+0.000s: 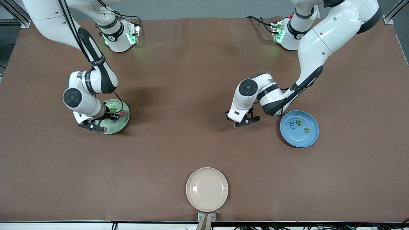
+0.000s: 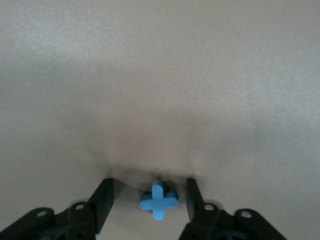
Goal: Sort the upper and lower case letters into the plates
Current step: 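Return the right arm to rest while the left gripper carries the cross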
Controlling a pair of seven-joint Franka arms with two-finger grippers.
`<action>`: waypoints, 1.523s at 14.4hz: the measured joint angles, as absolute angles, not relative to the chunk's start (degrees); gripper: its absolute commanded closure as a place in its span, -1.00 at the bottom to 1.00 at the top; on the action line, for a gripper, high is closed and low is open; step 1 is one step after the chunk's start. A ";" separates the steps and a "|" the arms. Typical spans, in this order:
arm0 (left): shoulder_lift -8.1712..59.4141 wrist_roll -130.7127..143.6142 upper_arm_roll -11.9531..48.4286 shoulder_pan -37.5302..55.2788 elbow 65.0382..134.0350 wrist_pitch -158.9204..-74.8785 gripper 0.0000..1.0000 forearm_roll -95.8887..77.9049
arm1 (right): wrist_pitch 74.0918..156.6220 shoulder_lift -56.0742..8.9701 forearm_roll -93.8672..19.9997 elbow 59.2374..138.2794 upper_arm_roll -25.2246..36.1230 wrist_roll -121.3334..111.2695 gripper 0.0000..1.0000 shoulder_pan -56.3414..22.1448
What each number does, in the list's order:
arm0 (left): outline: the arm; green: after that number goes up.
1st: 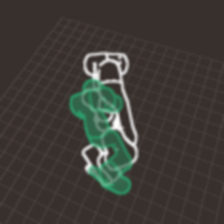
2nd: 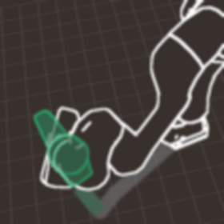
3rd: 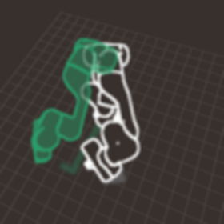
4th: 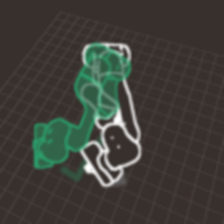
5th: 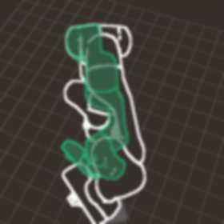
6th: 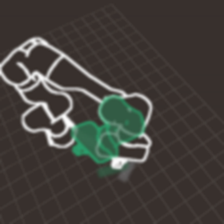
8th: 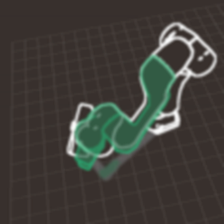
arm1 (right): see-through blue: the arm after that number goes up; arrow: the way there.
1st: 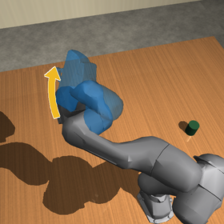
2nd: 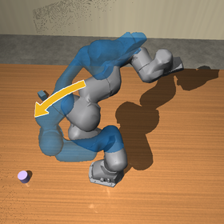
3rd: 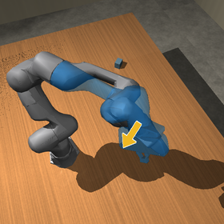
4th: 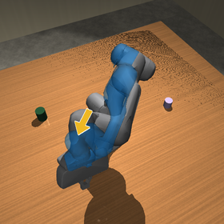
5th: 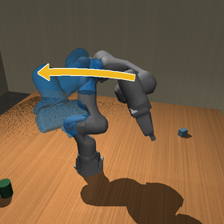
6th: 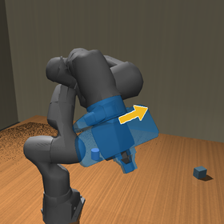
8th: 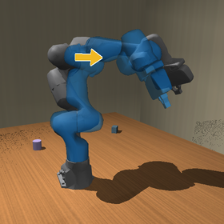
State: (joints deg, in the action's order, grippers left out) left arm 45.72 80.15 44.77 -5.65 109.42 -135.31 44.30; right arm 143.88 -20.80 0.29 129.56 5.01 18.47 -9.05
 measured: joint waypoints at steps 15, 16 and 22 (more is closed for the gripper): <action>45.66 80.15 44.94 -5.01 109.17 -135.30 0.29 43.89 | 106.63 -16.92 0.33 100.33 5.92 1.61 -1.00 -3.50; 45.66 80.15 44.93 -5.00 109.17 -135.30 0.36 43.86 | 106.20 -16.94 0.36 99.56 5.92 1.55 -1.00 -3.47; 45.53 80.15 44.96 -4.98 109.18 -135.23 0.70 43.72 | 95.33 -16.94 0.76 87.02 5.97 0.51 -1.00 -1.70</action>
